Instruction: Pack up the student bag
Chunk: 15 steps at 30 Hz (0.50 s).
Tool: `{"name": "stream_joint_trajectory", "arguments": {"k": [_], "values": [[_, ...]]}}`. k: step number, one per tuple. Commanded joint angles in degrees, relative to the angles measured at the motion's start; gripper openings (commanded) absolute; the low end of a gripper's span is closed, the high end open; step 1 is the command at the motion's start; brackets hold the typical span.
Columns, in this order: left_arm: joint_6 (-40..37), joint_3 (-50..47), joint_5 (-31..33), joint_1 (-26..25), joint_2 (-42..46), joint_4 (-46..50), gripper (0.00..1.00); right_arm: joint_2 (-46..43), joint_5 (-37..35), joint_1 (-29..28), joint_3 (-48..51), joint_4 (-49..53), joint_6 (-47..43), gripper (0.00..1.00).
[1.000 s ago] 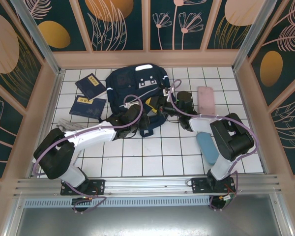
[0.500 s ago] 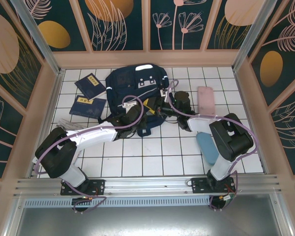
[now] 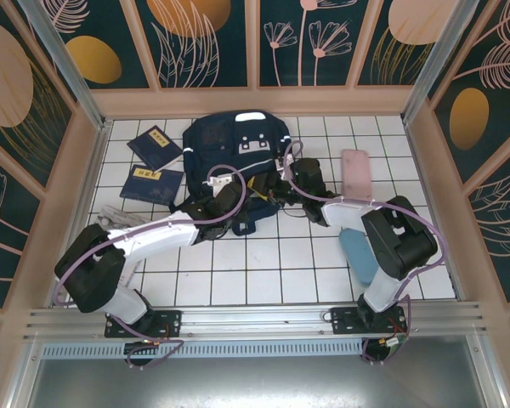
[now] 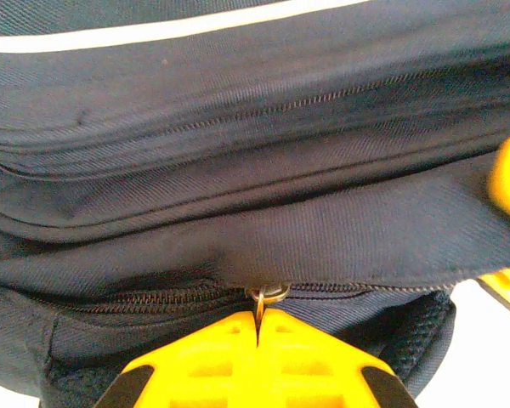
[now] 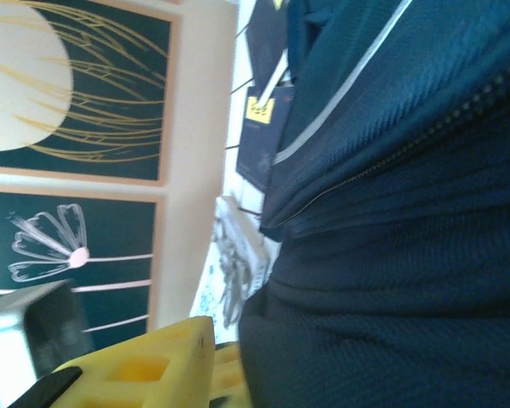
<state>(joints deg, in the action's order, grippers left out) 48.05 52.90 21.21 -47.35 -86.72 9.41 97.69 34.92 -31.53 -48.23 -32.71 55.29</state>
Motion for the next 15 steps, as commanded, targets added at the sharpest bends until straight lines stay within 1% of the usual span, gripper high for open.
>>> {"name": "stream_joint_trajectory", "arguments": {"k": [1, 3, 5, 8, 9, 11, 12, 15], "values": [[-2.2, 0.4, 3.3, 0.3, 3.7, 2.1, 0.0, -3.5, -6.3, -0.3, -2.6, 5.7, -5.6, 0.34], [-3.0, 1.1, 3.0, 0.5, 4.3, 4.4, 0.0, -3.7, -9.4, -0.1, -2.6, 8.5, -6.3, 0.32], [-3.9, 1.8, 3.5, 0.5, 4.3, 6.5, 0.0, -3.7, -10.8, -0.1, -1.9, 9.2, -6.3, 0.3], [-5.5, 2.5, 4.1, 0.9, 3.8, 9.3, 0.0, -3.6, -12.2, -0.1, -0.5, 8.7, -5.2, 0.28], [-6.1, 2.4, 4.1, 1.0, 3.6, 10.0, 0.0, -3.6, -12.6, 1.5, -0.2, 8.7, -4.9, 0.26], [-8.1, 2.5, 4.0, 1.1, 3.3, 11.4, 0.0, -3.7, -13.6, 2.0, 0.7, 8.5, -4.4, 0.24], [-8.9, 4.3, 4.2, 1.2, 3.2, 12.0, 0.0, -3.8, -14.1, 2.1, 0.9, 8.5, -4.4, 0.24], [-11.2, 5.3, 4.6, 1.6, 2.7, 13.9, 0.0, -4.0, -15.9, 2.7, 1.8, 8.5, -4.3, 0.22]]}}
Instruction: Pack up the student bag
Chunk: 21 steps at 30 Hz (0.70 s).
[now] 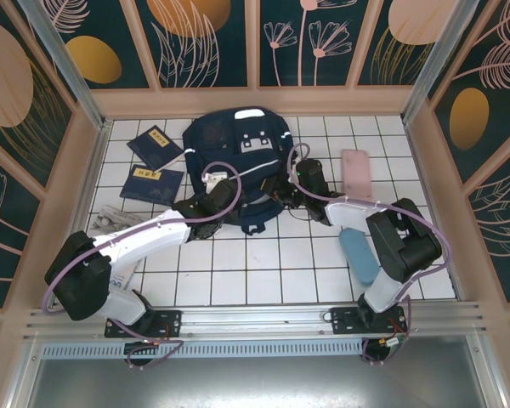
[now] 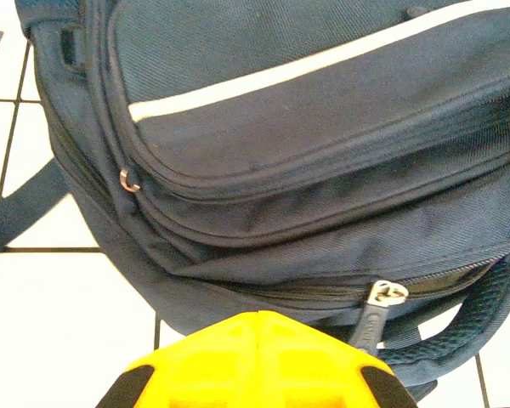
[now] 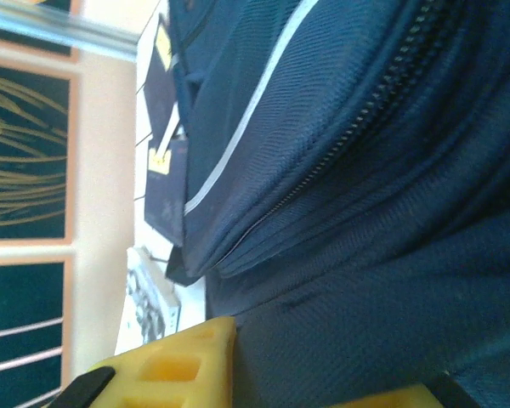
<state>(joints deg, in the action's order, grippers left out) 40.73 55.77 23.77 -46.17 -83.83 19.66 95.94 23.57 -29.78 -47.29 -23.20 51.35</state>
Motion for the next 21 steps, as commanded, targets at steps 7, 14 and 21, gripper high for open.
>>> {"name": "stream_joint_trajectory", "arguments": {"k": [7, 14, 21], "values": [[-5.5, 0.3, -12.4, 0.6, 0.0, -6.3, 0.15, -1.6, 2.8, 1.2, 1.0, -6.0, -0.7, 0.23], [-3.2, -0.8, -17.8, 0.6, -4.8, -10.6, 0.39, -1.8, 4.8, 1.2, 0.3, -6.0, -1.1, 0.23], [-3.1, 2.6, -14.6, 0.6, -9.8, -7.4, 0.44, -2.0, 5.5, 1.2, 0.3, -6.1, -0.7, 0.23]]}}
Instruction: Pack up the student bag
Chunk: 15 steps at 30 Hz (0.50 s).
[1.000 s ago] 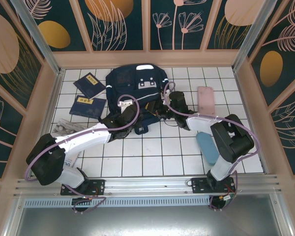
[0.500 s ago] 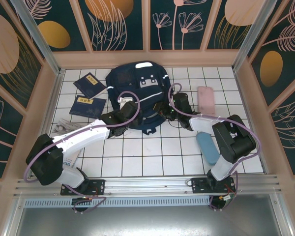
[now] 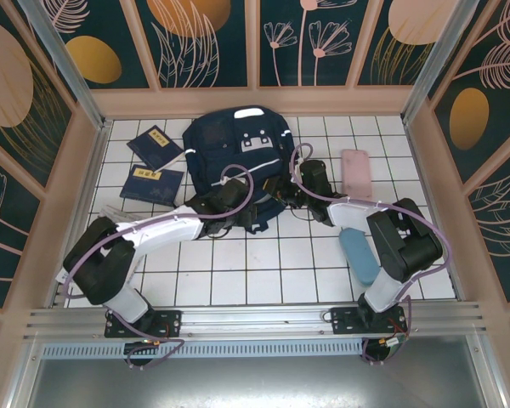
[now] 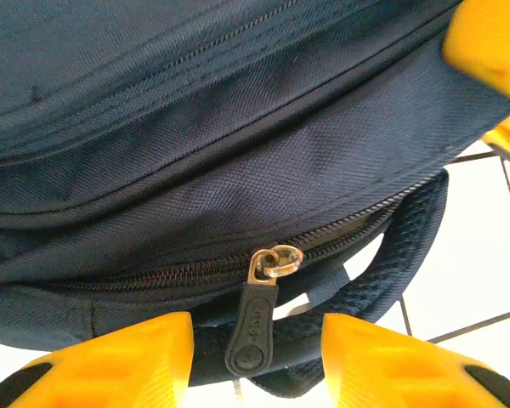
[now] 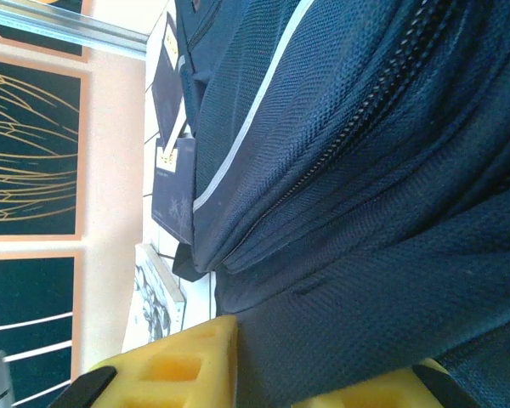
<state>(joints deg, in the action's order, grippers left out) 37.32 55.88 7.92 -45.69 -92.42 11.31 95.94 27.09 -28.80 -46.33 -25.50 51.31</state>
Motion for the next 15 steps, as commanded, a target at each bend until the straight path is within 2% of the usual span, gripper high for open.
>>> {"name": "stream_joint_trajectory", "arguments": {"k": [1, 5, 7, 15], "values": [[0.3, 2.9, 1.7, 0.2, -1.7, 1.5, 0.44, -2.0, 2.0, 0.2, -0.6, -3.9, -0.6, 0.23], [0.3, 3.8, 1.7, 0.2, -3.6, 1.8, 0.38, -1.9, 2.2, 0.2, -0.8, -3.7, -0.6, 0.23], [0.4, 4.2, 1.8, 0.2, -4.2, 1.9, 0.29, -2.0, 2.2, 0.2, -0.8, -3.6, -0.6, 0.23], [-0.1, 5.1, 4.8, 0.2, -3.5, 5.0, 0.05, -2.6, -0.4, 0.4, -0.7, -1.4, -1.2, 0.23]]}}
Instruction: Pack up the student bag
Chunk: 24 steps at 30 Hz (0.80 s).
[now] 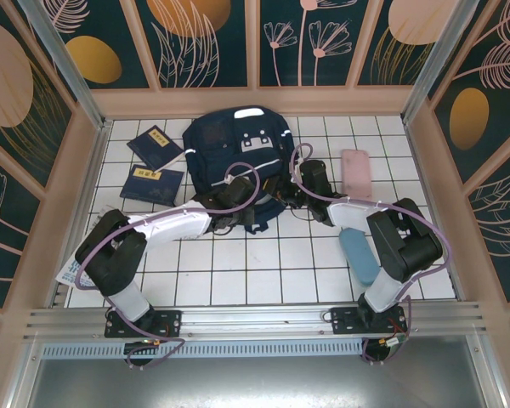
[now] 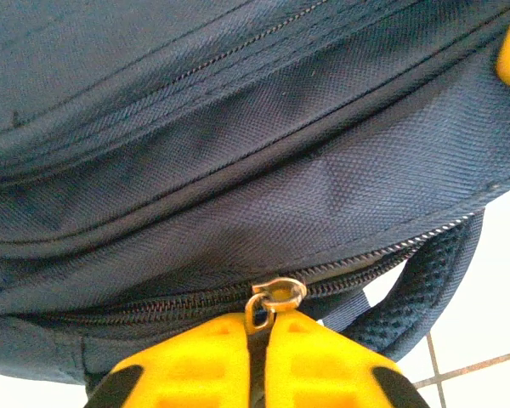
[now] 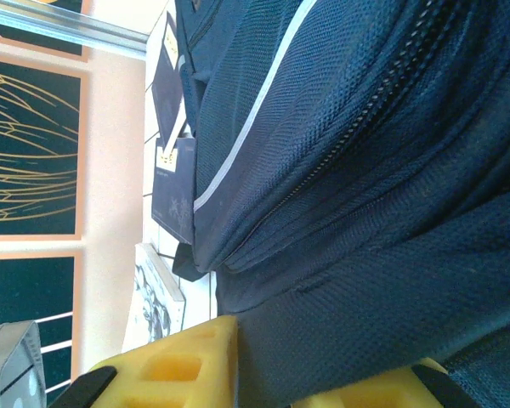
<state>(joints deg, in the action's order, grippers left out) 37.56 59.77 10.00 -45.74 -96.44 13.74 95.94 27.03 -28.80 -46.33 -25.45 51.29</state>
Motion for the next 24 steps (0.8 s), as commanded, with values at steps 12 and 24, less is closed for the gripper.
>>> {"name": "stream_joint_trajectory", "arguments": {"k": [12, 24], "values": [[-2.5, -0.4, 8.5, 0.3, 5.1, 8.6, 0.0, -3.5, -7.3, 4.0, 2.5, -1.1, 1.3, 0.17], [-3.2, -3.7, 9.4, 6.5, 9.5, 9.7, 0.0, -3.7, -8.7, 6.3, 3.5, -1.6, 1.0, 0.13]]}}
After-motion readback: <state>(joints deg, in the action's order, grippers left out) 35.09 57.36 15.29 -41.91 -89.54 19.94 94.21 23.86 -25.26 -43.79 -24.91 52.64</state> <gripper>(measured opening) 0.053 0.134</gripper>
